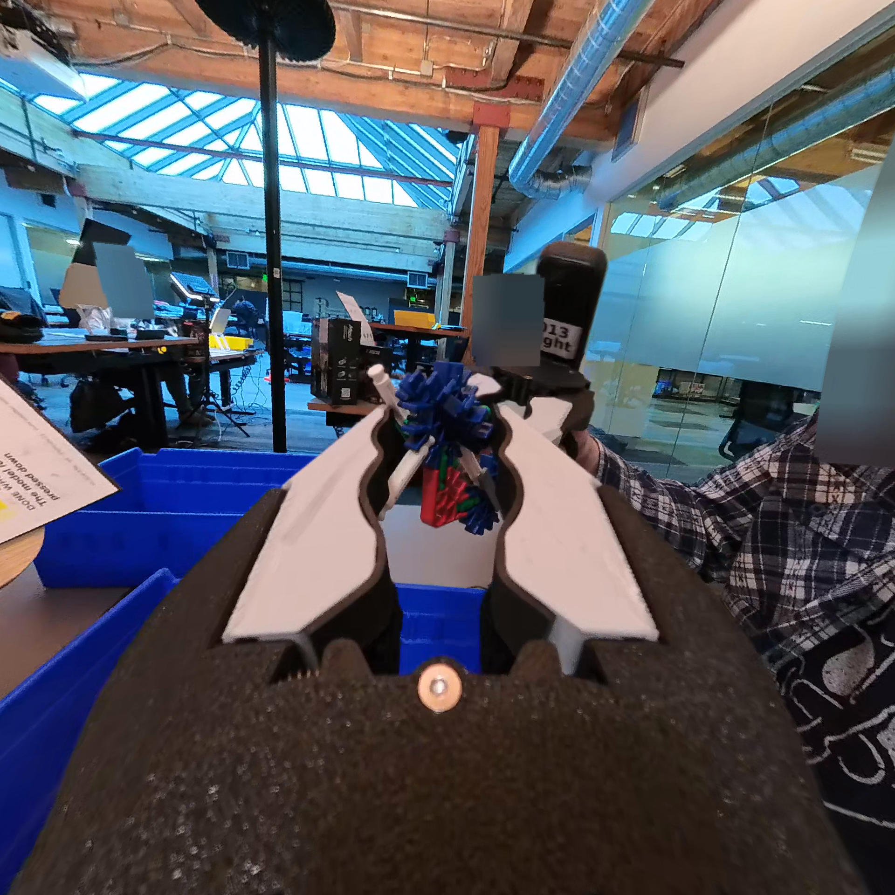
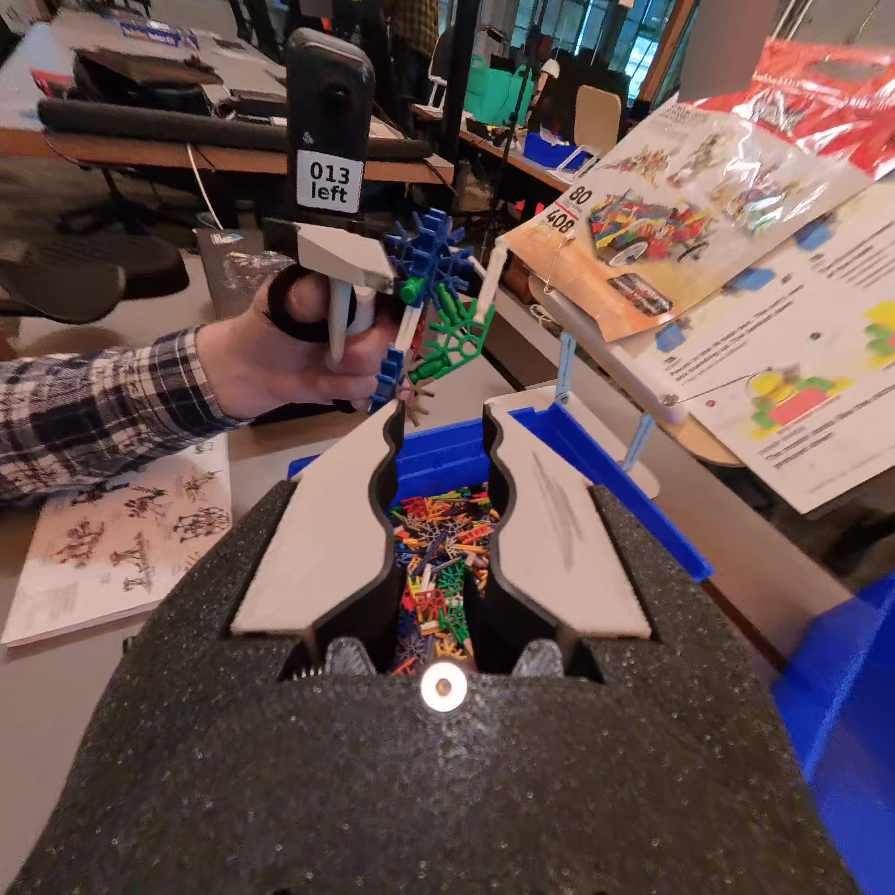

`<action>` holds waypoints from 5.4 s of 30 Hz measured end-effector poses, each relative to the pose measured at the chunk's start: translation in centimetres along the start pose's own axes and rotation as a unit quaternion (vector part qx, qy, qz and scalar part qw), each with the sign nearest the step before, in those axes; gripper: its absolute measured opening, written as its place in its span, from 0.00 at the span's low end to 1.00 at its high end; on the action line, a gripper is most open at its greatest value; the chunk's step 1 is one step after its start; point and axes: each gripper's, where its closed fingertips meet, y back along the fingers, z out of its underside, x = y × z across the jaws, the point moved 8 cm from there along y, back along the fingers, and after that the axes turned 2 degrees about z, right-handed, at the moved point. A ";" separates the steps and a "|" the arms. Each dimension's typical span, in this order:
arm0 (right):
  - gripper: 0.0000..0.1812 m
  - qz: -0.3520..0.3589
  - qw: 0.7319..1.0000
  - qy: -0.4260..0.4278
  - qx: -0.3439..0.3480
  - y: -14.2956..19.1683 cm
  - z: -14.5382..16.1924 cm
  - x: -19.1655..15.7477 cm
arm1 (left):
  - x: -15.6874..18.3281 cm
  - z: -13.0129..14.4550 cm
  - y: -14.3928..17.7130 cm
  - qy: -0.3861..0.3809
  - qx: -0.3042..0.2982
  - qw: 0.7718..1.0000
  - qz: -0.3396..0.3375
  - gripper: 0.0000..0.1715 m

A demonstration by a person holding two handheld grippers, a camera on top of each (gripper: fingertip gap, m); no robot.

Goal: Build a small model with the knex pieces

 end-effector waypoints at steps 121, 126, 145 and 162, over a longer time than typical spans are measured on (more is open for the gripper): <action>0.03 0.205 0.966 0.142 0.070 2.1 -2.7 -1.9 | 2.0 0.4 -4.3 -0.106 -0.086 0.982 -0.127 0.03; 0.02 0.136 0.986 0.060 0.069 2.6 -2.8 -0.9 | 2.6 0.3 -4.6 -0.175 -0.126 0.965 -0.150 0.03; 0.02 0.035 0.999 0.022 0.014 3.0 -1.9 0.2 | 3.6 1.4 -5.5 -0.355 -0.223 0.888 -0.190 0.02; 0.02 -0.020 0.998 -0.007 -0.053 2.0 0.2 1.6 | 2.4 3.6 -5.3 -0.378 -0.280 0.865 -0.174 0.02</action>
